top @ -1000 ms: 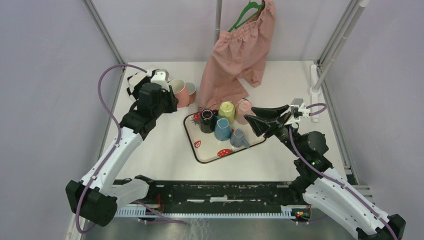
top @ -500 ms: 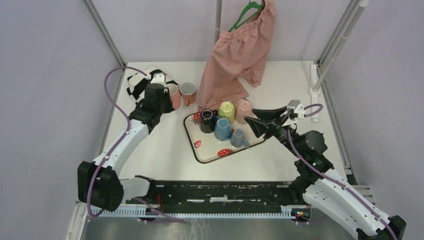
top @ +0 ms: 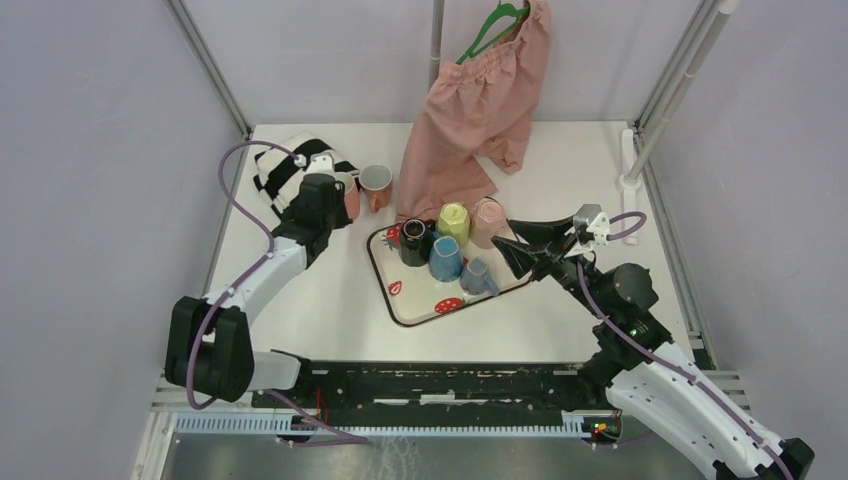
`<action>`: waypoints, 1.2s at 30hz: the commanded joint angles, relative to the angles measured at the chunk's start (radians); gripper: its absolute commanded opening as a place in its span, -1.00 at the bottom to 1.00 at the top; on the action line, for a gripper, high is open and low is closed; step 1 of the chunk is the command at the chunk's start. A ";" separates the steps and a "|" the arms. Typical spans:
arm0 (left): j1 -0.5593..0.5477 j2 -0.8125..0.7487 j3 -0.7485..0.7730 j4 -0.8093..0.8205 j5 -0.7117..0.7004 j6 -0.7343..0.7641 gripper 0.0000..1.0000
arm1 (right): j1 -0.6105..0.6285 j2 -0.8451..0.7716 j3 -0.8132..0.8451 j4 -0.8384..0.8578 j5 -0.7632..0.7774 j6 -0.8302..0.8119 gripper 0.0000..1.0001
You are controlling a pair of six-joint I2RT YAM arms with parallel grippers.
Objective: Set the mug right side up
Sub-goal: Place the cup at the center of the board.
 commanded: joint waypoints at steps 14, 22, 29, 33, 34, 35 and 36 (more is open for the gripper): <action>0.001 0.096 -0.031 0.291 -0.057 -0.053 -0.96 | 0.004 -0.010 0.045 -0.020 0.018 -0.045 0.13; 0.001 0.134 -0.039 0.321 -0.047 -0.057 -0.96 | 0.004 0.006 0.051 -0.015 0.004 -0.043 0.12; -0.002 0.157 -0.061 0.341 -0.027 -0.084 -0.96 | 0.004 0.011 0.048 -0.011 0.001 -0.044 0.13; -0.013 0.173 -0.077 0.352 -0.036 -0.096 -0.96 | 0.004 0.017 0.049 -0.011 -0.001 -0.043 0.13; -0.017 0.176 -0.079 0.352 -0.041 -0.096 -0.96 | 0.003 0.020 0.050 -0.011 -0.002 -0.042 0.14; -0.021 0.176 -0.080 0.353 -0.049 -0.096 -0.94 | 0.004 0.023 0.052 -0.012 -0.003 -0.042 0.14; -0.026 0.175 -0.082 0.353 -0.056 -0.096 -0.91 | 0.004 0.026 0.052 -0.010 -0.001 -0.041 0.14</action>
